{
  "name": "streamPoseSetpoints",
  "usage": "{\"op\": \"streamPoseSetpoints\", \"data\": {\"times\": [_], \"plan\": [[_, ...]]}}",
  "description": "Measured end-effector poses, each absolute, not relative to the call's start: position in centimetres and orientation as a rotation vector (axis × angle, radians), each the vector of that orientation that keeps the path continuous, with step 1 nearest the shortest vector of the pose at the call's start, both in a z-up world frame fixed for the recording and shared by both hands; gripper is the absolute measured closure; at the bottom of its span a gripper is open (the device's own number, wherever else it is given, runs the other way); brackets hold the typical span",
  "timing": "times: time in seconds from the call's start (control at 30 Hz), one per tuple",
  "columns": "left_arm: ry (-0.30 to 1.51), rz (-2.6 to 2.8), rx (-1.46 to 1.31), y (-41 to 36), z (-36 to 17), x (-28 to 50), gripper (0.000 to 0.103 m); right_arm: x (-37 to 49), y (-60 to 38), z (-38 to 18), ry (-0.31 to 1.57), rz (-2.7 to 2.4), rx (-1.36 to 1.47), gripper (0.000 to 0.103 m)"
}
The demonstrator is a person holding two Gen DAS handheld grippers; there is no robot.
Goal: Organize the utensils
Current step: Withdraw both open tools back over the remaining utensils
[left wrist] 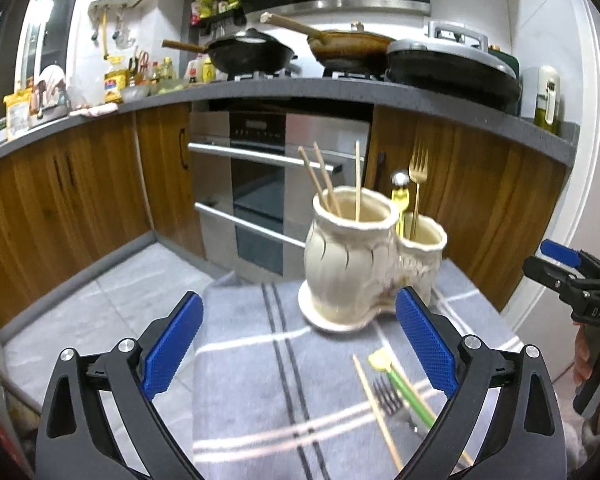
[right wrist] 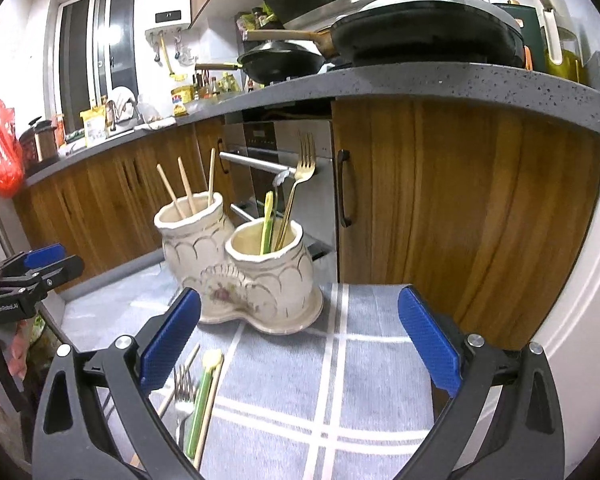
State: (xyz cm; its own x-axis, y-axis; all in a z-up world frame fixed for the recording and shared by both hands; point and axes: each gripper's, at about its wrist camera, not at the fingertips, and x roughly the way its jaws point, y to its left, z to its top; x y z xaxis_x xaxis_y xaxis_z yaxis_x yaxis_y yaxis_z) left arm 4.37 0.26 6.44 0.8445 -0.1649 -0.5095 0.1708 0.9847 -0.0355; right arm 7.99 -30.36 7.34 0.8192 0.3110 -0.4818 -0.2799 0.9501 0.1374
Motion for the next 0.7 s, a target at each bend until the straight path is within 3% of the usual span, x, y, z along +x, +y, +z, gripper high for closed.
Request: {"op": "streamPoseSetpoints", "data": {"times": [0.7], "plan": [[0.773,-0.233,0.158,-4.3,-0.7,1.7,0.007,5.6,-30.7,3.6,0.633,0.307,0.002,0.006]]}}
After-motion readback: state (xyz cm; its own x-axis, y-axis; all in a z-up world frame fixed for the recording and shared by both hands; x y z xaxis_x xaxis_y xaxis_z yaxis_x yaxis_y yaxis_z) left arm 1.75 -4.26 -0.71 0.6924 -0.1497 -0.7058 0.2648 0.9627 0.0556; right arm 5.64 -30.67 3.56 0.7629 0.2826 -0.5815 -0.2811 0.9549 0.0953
